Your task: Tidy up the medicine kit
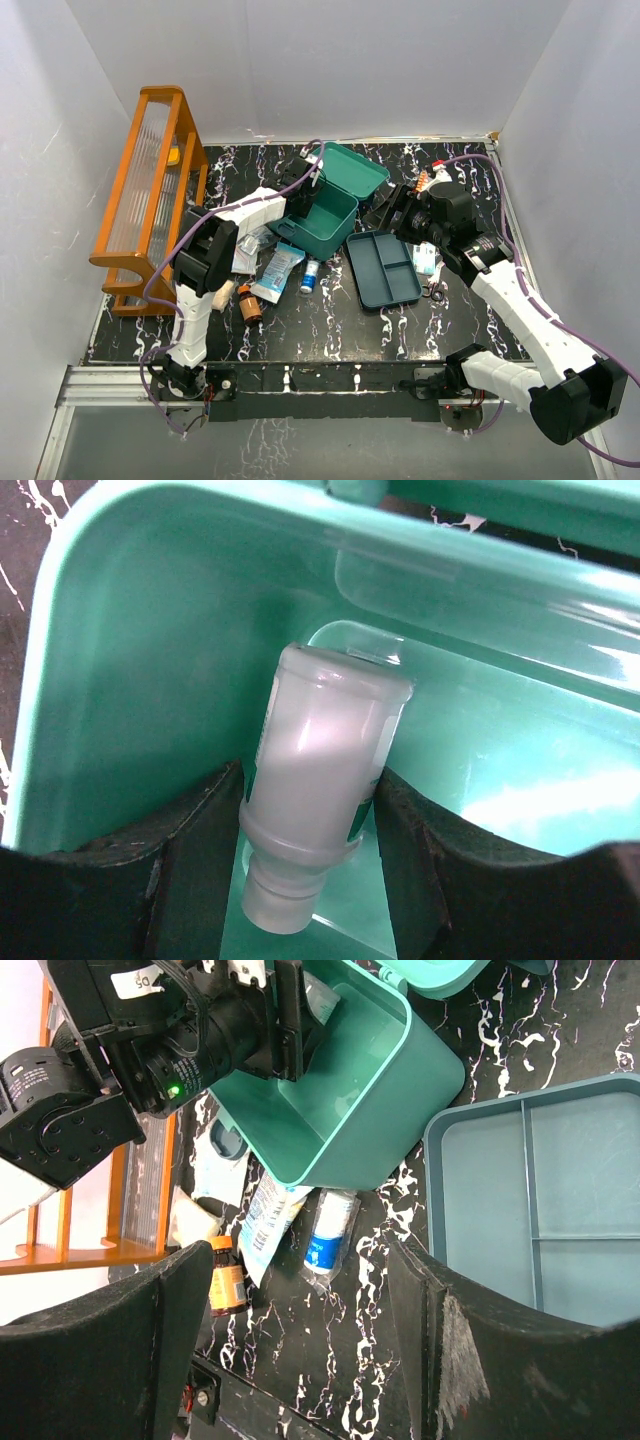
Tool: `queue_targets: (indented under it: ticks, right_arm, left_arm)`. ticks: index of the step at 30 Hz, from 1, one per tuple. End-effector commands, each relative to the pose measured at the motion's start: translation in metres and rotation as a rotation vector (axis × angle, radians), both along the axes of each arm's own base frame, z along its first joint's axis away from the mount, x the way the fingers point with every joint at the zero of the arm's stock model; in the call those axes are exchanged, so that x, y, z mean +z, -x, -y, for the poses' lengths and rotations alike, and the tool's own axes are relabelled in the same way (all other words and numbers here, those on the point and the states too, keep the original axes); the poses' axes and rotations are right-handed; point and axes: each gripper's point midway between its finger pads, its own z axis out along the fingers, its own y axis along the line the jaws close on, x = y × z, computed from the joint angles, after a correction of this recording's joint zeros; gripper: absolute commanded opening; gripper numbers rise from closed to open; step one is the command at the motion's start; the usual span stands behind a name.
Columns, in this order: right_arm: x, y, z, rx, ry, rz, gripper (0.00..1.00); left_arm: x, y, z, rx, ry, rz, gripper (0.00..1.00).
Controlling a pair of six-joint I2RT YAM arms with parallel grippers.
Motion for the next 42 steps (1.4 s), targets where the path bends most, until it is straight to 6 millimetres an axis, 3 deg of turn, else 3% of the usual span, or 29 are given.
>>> queue_targets:
  ticks: [1,6,16,35,38,41,42]
  right_arm:
    - [0.003,-0.006,0.003,-0.018,0.01,0.028,0.69]
    - [0.007,-0.007,0.011,-0.058,0.024,0.052,0.69]
    - [0.005,-0.006,0.009,-0.048,0.023,0.042,0.69]
    - [0.001,-0.006,0.009,-0.034,0.034,0.052,0.69]
    - [0.002,-0.007,0.009,-0.033,0.042,0.053,0.69]
    - [0.0,-0.006,0.012,-0.047,0.051,0.053,0.69]
    - [0.001,-0.007,0.013,-0.052,0.052,0.059,0.69]
  left_arm:
    - [0.036,-0.014,-0.004,0.037,-0.007,0.105,0.48]
    - [0.037,-0.012,-0.009,0.047,-0.028,0.104,0.52]
    - [0.049,-0.009,-0.01,0.046,-0.019,0.123,0.59]
    - [0.101,0.003,0.007,0.023,0.156,0.16,0.5]
    - [0.099,0.006,0.005,0.041,0.161,0.149,0.5]
    - [0.086,0.006,-0.021,0.235,0.117,0.155,0.55]
    - [0.078,0.006,-0.021,0.245,0.118,0.141,0.53]
